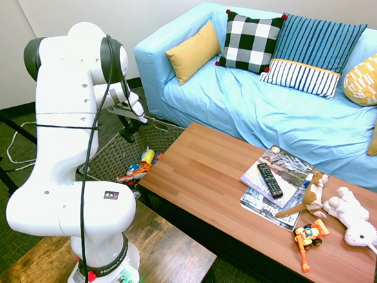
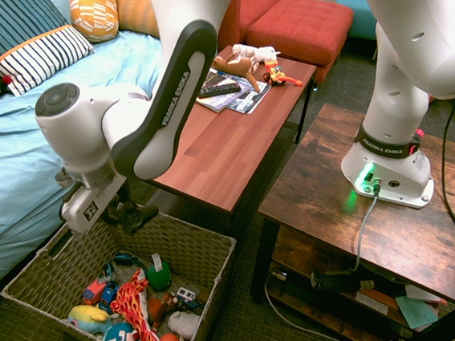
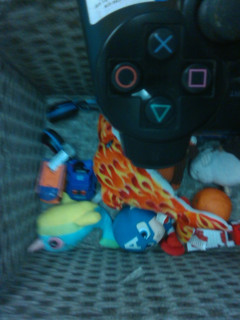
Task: Put the gamepad in the basket
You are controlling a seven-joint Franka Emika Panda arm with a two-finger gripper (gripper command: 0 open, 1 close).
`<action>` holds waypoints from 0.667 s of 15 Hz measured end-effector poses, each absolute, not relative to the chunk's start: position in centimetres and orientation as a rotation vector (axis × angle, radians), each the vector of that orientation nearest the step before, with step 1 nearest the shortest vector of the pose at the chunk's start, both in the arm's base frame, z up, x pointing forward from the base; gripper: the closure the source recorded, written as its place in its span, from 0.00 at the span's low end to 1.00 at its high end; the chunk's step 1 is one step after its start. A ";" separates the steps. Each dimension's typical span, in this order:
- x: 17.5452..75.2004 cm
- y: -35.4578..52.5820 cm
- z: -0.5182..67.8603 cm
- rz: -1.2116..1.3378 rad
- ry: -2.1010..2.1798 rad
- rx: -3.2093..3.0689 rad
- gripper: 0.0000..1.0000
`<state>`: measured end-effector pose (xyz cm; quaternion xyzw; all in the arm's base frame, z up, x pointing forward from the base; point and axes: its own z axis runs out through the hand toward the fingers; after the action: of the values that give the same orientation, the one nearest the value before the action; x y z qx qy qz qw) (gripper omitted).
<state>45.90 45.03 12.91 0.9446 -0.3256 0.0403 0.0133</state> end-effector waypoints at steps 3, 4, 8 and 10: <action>45.4 47.7 6.8 0.018 -1.078 2.927 1.00; 45.9 48.3 4.8 -0.013 -1.092 2.927 1.00; 47.3 48.5 -3.0 -0.149 -1.130 2.876 1.00; 47.9 49.0 -5.0 -0.191 -1.144 2.867 0.00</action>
<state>47.87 48.95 -4.99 0.9267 -0.3698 -0.0617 0.0247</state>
